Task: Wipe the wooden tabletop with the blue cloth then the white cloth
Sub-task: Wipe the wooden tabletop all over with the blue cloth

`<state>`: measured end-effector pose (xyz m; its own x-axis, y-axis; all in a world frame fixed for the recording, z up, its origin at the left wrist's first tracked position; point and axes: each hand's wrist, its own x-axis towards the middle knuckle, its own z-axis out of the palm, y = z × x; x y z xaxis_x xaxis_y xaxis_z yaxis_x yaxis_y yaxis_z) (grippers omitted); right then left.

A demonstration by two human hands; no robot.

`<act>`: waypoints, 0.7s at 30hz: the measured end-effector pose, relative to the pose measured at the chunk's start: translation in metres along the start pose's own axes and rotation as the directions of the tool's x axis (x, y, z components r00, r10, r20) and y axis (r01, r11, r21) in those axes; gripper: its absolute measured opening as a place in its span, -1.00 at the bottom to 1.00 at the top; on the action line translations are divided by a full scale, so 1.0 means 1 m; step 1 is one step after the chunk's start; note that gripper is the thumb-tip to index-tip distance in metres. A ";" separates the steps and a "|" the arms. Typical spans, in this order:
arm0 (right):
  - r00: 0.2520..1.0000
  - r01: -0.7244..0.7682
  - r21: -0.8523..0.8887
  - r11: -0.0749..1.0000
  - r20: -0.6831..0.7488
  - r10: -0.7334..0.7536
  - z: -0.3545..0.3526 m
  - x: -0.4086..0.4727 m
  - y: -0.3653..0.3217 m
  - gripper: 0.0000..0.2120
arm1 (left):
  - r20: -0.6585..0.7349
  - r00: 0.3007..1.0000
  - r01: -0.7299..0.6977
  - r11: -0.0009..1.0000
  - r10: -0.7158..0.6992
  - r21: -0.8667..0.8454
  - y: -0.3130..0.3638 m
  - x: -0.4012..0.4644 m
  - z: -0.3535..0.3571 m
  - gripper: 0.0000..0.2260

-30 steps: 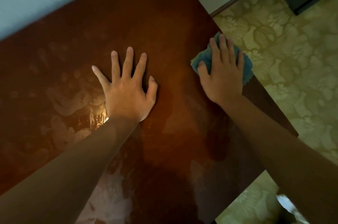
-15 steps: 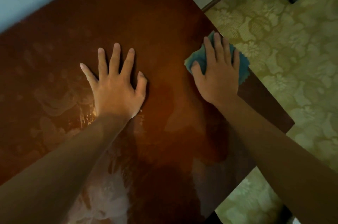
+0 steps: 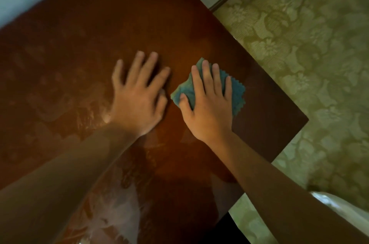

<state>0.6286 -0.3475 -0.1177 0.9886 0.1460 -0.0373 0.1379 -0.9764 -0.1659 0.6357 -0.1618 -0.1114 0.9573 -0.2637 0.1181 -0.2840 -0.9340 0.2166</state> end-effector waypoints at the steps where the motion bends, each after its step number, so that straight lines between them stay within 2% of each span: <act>1: 1.000 -0.007 0.002 1.000 0.011 0.007 0.000 -0.002 -0.001 -0.32 | 0.021 0.998 -0.051 0.999 0.051 -0.004 0.015 -0.002 0.002 -0.52; 5: 1.000 -0.028 -0.005 1.000 0.007 0.028 0.000 -0.012 0.003 -0.34 | 0.089 0.995 0.037 0.998 -0.033 -0.042 0.044 -0.014 0.015 -0.51; 11: 1.000 -0.002 -0.006 1.000 -0.009 0.002 0.002 0.000 0.025 -0.33 | 0.047 0.998 0.047 0.998 -0.045 -0.047 0.044 -0.012 0.018 -0.54; 16: 0.989 -0.148 -0.032 0.988 -0.022 0.148 -0.011 0.043 0.072 -0.33 | 0.016 0.998 0.060 0.996 -0.059 -0.068 0.045 -0.012 0.019 -0.55; 21: 0.966 -0.255 -0.030 0.966 -0.060 0.253 -0.007 0.021 0.050 -0.34 | 0.001 0.998 0.056 0.996 -0.056 -0.076 0.046 -0.012 0.020 -0.55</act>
<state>0.6568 -0.3942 -0.1194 0.9931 -0.1159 -0.0194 -0.1174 -0.9856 -0.1216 0.6124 -0.2062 -0.1219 0.9719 -0.2110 0.1043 -0.2329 -0.9264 0.2959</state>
